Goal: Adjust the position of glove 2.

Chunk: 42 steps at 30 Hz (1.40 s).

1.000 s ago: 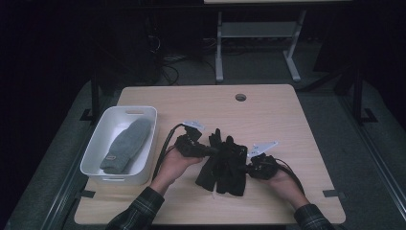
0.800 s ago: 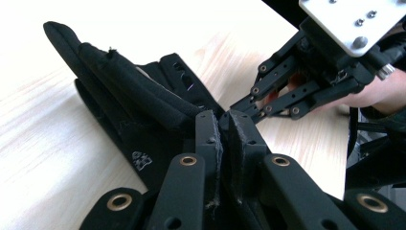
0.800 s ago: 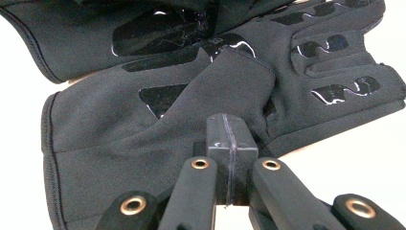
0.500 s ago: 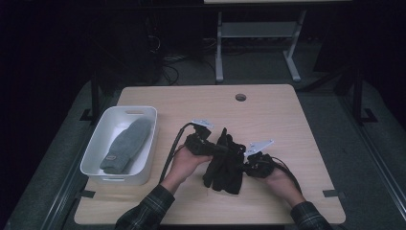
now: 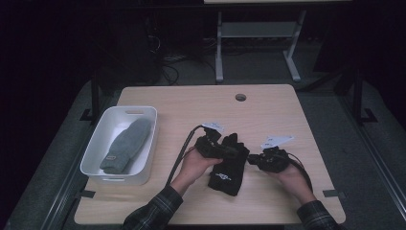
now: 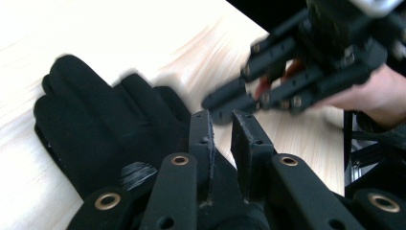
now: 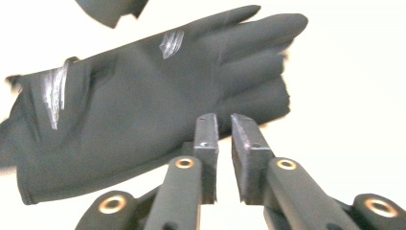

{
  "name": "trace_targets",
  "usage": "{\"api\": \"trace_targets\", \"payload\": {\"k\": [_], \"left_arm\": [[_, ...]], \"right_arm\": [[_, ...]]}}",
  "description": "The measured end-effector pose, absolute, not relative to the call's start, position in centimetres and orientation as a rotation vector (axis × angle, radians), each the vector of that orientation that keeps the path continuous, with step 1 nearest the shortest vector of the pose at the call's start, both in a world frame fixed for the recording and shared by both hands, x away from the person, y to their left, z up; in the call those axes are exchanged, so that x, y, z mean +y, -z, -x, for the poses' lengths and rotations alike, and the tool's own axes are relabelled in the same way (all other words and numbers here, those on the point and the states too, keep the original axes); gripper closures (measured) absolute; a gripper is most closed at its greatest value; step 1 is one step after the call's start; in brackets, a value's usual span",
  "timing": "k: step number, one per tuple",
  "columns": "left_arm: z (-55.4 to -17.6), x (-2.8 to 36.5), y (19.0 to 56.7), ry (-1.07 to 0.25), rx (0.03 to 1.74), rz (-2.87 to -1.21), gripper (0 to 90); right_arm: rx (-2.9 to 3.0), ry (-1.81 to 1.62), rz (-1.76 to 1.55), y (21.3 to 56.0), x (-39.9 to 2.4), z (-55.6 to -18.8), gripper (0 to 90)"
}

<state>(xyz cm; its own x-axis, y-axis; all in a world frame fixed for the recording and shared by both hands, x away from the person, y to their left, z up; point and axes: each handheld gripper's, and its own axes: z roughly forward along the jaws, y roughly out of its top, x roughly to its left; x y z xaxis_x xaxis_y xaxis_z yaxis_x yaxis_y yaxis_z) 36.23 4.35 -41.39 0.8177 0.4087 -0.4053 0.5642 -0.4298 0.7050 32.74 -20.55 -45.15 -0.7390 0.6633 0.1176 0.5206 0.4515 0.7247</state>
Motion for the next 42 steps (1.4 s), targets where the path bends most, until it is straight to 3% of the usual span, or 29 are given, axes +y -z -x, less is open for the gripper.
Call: {"api": "trace_targets", "payload": {"k": [8, 14, 21, 29, 42], "left_arm": [[-34.9, 4.3, 41.5, 0.209, 0.653, -2.140, 89.0], [-33.3, 3.7, 42.5, 0.206, 0.587, -2.202, 89.3], [-32.1, 2.1, 43.9, 0.250, 0.538, -2.267, 89.3], [-31.3, 1.0, 45.3, 0.287, 0.521, -2.343, 89.3], [-30.9, 3.5, 44.6, 0.206, 0.525, -2.425, 89.4]], "right_arm": [[2.398, -1.106, -1.156, 45.7, -23.9, -33.3, 41.0], [2.342, -1.080, -1.249, 46.3, -25.2, -34.0, 23.6], [2.332, -1.031, -1.276, 47.0, -25.4, -34.3, 16.7], [2.332, -0.995, -1.264, 47.5, -24.9, -34.4, 14.7], [2.309, -0.986, -1.248, 48.2, -24.8, -34.5, 9.9]]}}
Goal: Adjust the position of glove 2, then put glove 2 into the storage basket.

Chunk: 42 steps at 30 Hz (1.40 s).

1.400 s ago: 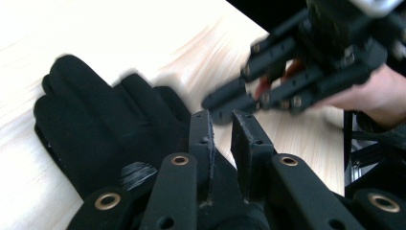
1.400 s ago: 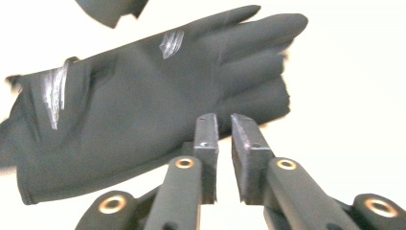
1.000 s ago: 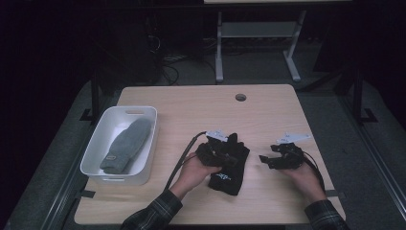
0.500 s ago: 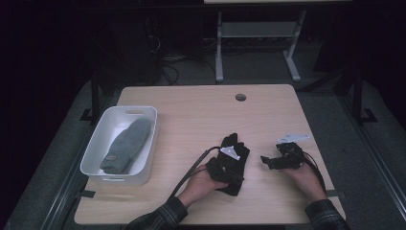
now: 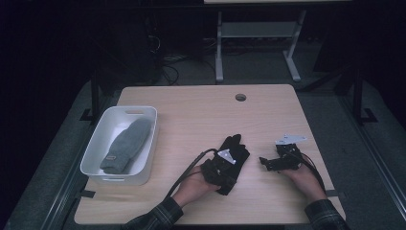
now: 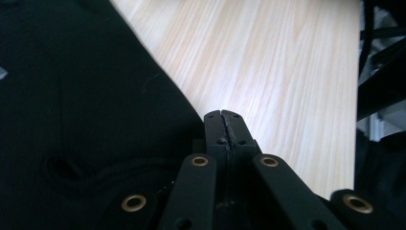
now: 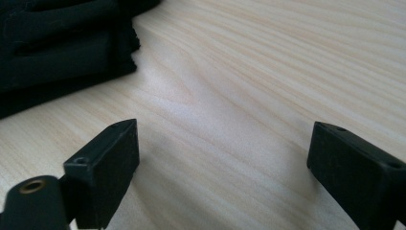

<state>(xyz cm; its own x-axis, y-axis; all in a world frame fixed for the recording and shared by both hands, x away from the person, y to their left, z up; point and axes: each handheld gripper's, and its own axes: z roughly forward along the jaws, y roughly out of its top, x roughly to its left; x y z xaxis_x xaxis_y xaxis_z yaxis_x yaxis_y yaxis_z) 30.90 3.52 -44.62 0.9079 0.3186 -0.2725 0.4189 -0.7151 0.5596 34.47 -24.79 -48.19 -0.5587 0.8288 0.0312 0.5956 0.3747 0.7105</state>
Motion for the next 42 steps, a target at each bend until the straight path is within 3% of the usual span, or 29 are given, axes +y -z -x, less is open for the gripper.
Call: {"api": "trace_targets", "payload": {"k": [13, 22, 27, 29, 30, 33, 38, 42], "left_arm": [[-30.4, 8.7, 44.4, 0.122, 0.597, -2.451, 89.3], [-30.2, 9.3, 43.5, 0.093, 0.553, -2.453, 86.3], [-30.4, 9.5, 42.5, 0.063, 0.516, -2.422, 71.2], [-30.6, 9.4, 42.1, 0.043, 0.485, -2.415, 59.8], [-30.7, 9.3, 41.9, 0.025, 0.479, -2.407, 47.0], [-31.5, 9.1, 41.4, 0.019, 0.473, -2.373, 44.1], [-33.1, 8.6, 41.2, -0.035, 0.432, -2.364, 28.0], [-34.5, 8.2, 41.5, -0.053, 0.461, -2.347, 23.3]], "right_arm": [[2.303, -0.997, -1.245, 48.3, -24.8, -34.4, 9.4], [2.302, -0.997, -1.248, 48.3, -24.8, -34.4, 9.4], [2.310, -0.997, -1.242, 48.3, -24.7, -34.5, 8.7], [2.309, -1.000, -1.246, 48.3, -24.7, -34.4, 8.7], [2.309, -1.001, -1.246, 48.3, -24.7, -34.4, 8.7], [2.309, -1.000, -1.246, 48.3, -24.7, -34.4, 8.7], [2.307, -0.999, -1.246, 48.3, -24.6, -34.4, 8.7], [2.308, -1.000, -1.244, 48.3, -24.6, -34.4, 8.7]]}}
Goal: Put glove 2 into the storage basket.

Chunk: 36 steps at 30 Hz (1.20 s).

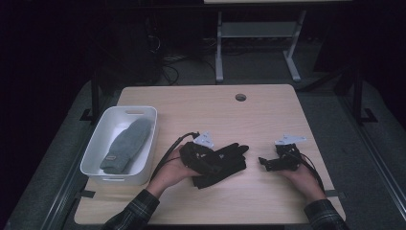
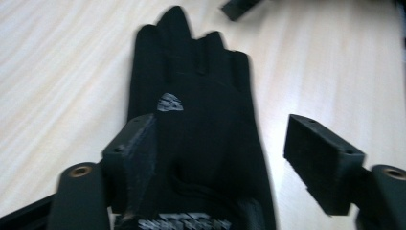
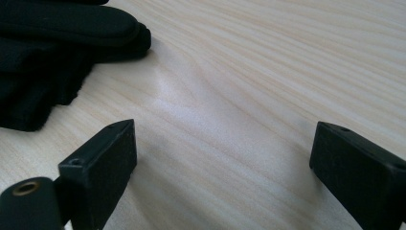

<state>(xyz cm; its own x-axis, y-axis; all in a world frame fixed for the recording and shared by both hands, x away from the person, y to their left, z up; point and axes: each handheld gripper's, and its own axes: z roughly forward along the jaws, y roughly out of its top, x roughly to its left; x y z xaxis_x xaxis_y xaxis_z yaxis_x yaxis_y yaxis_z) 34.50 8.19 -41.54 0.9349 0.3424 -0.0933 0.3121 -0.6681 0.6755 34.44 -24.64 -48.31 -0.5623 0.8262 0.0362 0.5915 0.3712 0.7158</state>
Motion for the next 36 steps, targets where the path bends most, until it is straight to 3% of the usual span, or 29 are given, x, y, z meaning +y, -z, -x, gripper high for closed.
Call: {"api": "trace_targets", "payload": {"k": [10, 29, 34, 36], "left_arm": [[-36.0, 6.3, 43.5, -0.079, 0.480, -2.381, 12.7], [-36.2, 6.1, 46.2, -0.036, 0.521, -2.434, 13.2], [-35.9, 6.1, 46.1, -0.031, 0.496, -2.441, 19.7], [-35.8, 6.1, 45.9, -0.010, 0.469, -2.442, 34.9]], "right_arm": [[2.309, -0.997, -1.242, 48.3, -24.6, -34.4, 8.7], [2.313, -1.005, -1.235, 48.3, -24.5, -34.5, 8.7], [2.313, -1.006, -1.236, 48.3, -24.5, -34.5, 8.7], [2.314, -1.006, -1.237, 48.3, -24.5, -34.4, 8.7]]}}
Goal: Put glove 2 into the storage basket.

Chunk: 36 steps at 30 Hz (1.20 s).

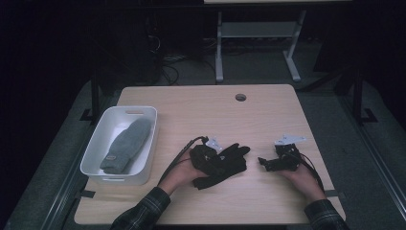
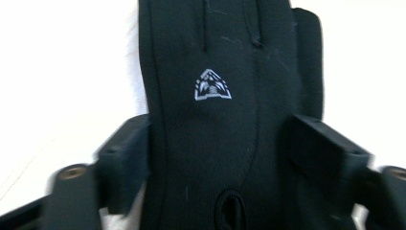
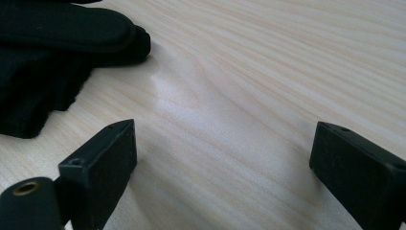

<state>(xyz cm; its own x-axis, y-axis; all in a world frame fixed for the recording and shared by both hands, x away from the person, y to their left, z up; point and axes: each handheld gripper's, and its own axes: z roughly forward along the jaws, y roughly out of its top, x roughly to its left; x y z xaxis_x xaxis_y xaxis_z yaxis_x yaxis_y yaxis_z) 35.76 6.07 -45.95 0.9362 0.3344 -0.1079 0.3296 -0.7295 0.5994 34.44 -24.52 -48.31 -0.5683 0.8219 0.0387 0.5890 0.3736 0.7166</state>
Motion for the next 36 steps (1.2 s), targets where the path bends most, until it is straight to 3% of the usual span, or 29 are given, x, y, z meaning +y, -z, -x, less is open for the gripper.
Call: {"api": "trace_targets", "payload": {"k": [1, 2, 4, 8, 36], "left_arm": [[-35.7, 6.1, 45.9, 0.006, 0.460, -2.441, 41.3], [-35.6, 6.1, 45.8, 0.024, 0.449, -2.444, 41.3], [-35.6, 6.0, 45.7, 0.089, 0.484, -2.438, 59.2], [-35.7, 5.9, 45.6, 0.116, 0.512, -2.437, 64.9], [-35.8, 11.2, 38.0, 0.052, 0.652, -2.356, 66.2]], "right_arm": [[2.314, -1.006, -1.237, 48.3, -24.5, -34.4, 8.7], [2.315, -1.005, -1.237, 48.3, -24.5, -34.4, 8.7], [2.316, -1.005, -1.238, 48.3, -24.5, -34.4, 8.7], [2.316, -1.006, -1.236, 48.3, -24.5, -34.4, 8.7], [2.312, -1.001, -1.242, 48.3, -24.4, -34.4, 8.7]]}}
